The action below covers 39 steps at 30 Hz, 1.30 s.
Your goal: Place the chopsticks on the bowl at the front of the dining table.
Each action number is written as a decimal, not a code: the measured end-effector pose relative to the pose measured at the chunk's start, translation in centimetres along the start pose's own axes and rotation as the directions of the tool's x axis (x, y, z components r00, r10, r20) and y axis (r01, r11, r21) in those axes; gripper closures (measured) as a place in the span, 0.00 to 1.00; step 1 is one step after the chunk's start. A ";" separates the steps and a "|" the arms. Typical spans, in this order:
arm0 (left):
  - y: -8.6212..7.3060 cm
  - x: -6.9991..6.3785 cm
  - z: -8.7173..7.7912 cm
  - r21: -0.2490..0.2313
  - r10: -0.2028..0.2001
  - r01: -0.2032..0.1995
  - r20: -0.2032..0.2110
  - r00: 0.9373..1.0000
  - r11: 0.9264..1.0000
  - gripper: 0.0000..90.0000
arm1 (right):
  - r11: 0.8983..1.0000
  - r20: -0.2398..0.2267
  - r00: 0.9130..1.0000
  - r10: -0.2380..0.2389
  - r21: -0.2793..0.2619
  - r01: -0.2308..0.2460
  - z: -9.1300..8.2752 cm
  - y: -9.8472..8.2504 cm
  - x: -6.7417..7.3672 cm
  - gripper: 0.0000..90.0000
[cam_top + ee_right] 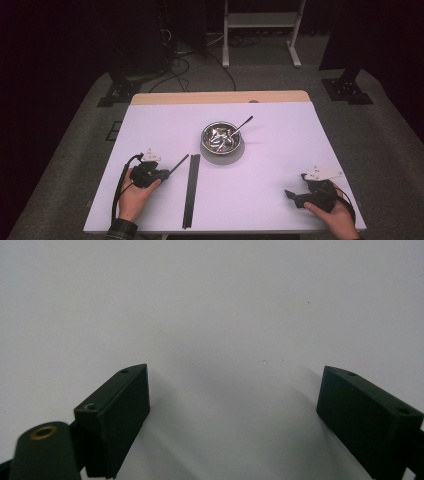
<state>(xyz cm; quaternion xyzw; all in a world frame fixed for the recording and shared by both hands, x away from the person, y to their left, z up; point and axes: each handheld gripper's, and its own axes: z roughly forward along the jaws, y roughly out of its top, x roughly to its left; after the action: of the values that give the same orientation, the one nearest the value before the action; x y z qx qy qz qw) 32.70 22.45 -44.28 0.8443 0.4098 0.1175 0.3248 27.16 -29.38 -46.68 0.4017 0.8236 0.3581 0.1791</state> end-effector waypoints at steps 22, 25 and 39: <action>1.1 -0.8 -1.3 -0.017 -0.031 0.032 0.007 0.999 0.999 0.96 | 1.000 -0.001 1.000 0.000 0.001 0.000 0.0 0.0 0.0 0.13; 1.3 -1.0 -1.6 -0.034 -0.033 0.033 0.012 0.999 0.999 0.96 | 1.000 -0.001 1.000 0.000 0.000 0.000 0.0 0.0 0.0 0.13; 2.9 -1.2 -3.1 -0.088 -0.046 0.047 0.013 0.999 0.995 0.96 | 1.000 -0.001 1.000 0.000 0.000 0.000 0.0 0.0 0.0 0.13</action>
<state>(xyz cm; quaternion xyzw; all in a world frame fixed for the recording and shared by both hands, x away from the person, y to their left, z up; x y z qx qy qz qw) 32.30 21.63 -39.98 0.8201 0.4218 0.1231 0.3666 27.17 -29.39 -46.68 0.4014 0.8237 0.3584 0.1789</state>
